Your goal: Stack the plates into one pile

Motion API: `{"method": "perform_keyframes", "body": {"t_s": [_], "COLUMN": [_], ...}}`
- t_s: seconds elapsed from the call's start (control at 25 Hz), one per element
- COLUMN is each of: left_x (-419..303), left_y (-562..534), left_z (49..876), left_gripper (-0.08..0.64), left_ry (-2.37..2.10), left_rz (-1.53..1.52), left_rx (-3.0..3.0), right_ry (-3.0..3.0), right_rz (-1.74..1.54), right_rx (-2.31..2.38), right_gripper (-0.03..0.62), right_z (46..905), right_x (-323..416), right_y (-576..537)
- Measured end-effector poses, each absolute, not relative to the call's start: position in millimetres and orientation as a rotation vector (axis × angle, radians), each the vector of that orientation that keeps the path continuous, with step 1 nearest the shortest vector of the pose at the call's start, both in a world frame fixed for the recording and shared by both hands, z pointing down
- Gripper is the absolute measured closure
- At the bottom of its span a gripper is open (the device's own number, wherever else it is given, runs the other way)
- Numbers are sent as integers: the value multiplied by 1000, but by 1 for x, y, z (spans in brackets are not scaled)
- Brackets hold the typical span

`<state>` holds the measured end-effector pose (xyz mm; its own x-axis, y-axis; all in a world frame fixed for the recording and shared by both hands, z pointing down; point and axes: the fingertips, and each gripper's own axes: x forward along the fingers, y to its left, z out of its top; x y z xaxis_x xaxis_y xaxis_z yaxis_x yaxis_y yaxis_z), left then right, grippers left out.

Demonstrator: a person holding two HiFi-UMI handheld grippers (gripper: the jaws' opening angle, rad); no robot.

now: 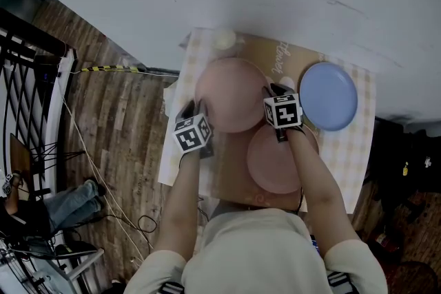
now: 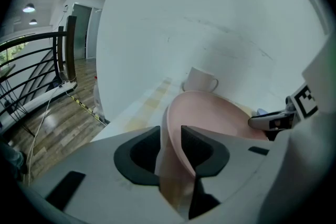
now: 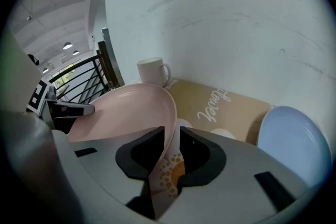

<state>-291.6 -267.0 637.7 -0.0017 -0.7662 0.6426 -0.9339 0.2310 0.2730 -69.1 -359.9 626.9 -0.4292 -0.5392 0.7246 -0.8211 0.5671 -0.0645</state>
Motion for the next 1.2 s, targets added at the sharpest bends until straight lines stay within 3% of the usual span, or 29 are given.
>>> {"method": "perform_keyframes", "body": {"t_s": [0.52,1.2], "left_x": [-289,-290], "left_y": [-265,-250], "left_z": [640,594], "left_gripper": [518,523], "left_ry": [-1809,-1860], "left_rz": [327,225], "left_rx": [1551,1611], "right_ry": [-2123,-2237], "right_rz": [551,487], "right_rx": [1075,1165], "right_gripper": [549,561], "right_z": [627,569], "right_x": [-71,-73], "right_y": [-359,-348]}}
